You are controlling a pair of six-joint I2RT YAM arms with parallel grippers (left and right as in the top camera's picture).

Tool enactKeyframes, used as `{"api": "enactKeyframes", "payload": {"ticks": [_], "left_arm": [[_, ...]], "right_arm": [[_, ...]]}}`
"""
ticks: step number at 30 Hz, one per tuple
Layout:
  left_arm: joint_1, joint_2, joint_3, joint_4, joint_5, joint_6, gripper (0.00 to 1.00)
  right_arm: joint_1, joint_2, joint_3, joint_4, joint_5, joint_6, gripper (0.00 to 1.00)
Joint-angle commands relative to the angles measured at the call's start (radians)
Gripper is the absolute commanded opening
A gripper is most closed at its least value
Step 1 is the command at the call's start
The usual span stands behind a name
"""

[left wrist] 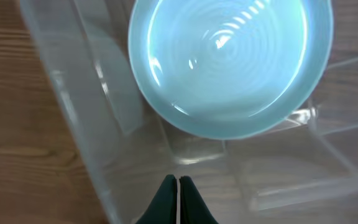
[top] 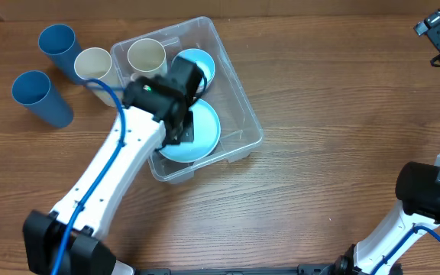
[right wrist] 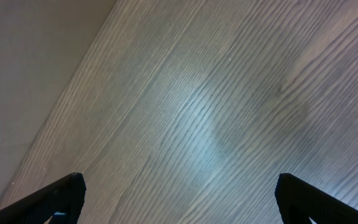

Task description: Pack container

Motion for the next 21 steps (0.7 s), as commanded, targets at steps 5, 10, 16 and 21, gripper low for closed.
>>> {"api": "enactKeyframes", "payload": {"ticks": [5,10,16,21], "left_arm": [[-0.003,-0.025,-0.145,0.021,0.014,-0.080,0.04],[-0.003,-0.030,-0.145,-0.059,0.002,-0.107,0.04],[-0.003,-0.030,-0.145,-0.110,-0.054,-0.114,0.04],[0.032,-0.073,-0.145,-0.137,-0.085,-0.140,0.04]], "right_arm": [[0.002,-0.011,0.009,0.002,0.008,0.005,1.00],[0.002,-0.011,0.009,0.002,0.008,0.005,1.00],[0.002,-0.011,0.009,0.002,0.008,0.005,1.00],[0.002,-0.011,0.009,0.002,0.008,0.005,1.00]]}}
